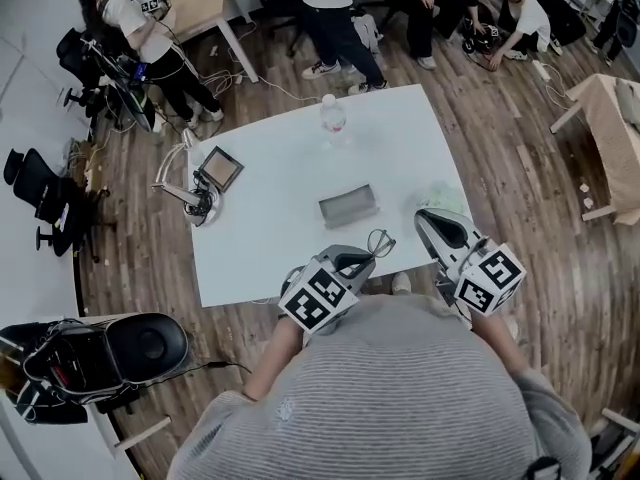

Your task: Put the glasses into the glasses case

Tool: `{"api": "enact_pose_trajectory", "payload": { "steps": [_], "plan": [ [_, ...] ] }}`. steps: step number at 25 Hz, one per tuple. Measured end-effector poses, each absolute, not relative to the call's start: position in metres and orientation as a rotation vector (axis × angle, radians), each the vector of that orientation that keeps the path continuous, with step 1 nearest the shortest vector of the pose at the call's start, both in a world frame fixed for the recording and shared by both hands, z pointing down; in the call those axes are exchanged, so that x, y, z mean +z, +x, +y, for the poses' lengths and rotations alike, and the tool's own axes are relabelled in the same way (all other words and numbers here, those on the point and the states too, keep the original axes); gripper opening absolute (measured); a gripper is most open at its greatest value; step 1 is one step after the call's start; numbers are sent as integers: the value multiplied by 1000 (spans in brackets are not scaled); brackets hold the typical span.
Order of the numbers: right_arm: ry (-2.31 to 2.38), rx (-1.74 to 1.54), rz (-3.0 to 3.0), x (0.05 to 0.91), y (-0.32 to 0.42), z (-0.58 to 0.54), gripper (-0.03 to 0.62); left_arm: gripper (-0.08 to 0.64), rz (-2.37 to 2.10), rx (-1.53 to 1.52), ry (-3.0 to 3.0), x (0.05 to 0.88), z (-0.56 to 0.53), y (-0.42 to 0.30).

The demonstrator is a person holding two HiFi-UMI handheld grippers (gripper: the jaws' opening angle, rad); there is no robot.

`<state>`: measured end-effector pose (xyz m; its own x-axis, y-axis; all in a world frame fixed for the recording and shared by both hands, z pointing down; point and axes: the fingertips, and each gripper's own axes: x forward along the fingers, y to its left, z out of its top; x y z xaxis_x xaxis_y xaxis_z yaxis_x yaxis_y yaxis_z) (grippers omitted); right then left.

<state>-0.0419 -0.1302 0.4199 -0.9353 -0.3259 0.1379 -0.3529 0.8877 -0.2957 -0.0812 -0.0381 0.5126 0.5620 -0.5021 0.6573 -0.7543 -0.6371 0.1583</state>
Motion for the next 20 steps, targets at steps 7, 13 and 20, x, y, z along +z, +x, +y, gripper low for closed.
{"api": "enact_pose_trajectory", "payload": {
  "steps": [7,13,20],
  "plan": [
    [478,449,-2976,421,-45,-159,14,25,-964,962,2327,525,-74,-96],
    [472,477,-2947,433,-44,-170,14,25,-913,1113,2283,540,-93,-128],
    [486,460,-2935,442,-47,-173,14,25,-754,1268,2237,567,-108,-148]
  ]
}}
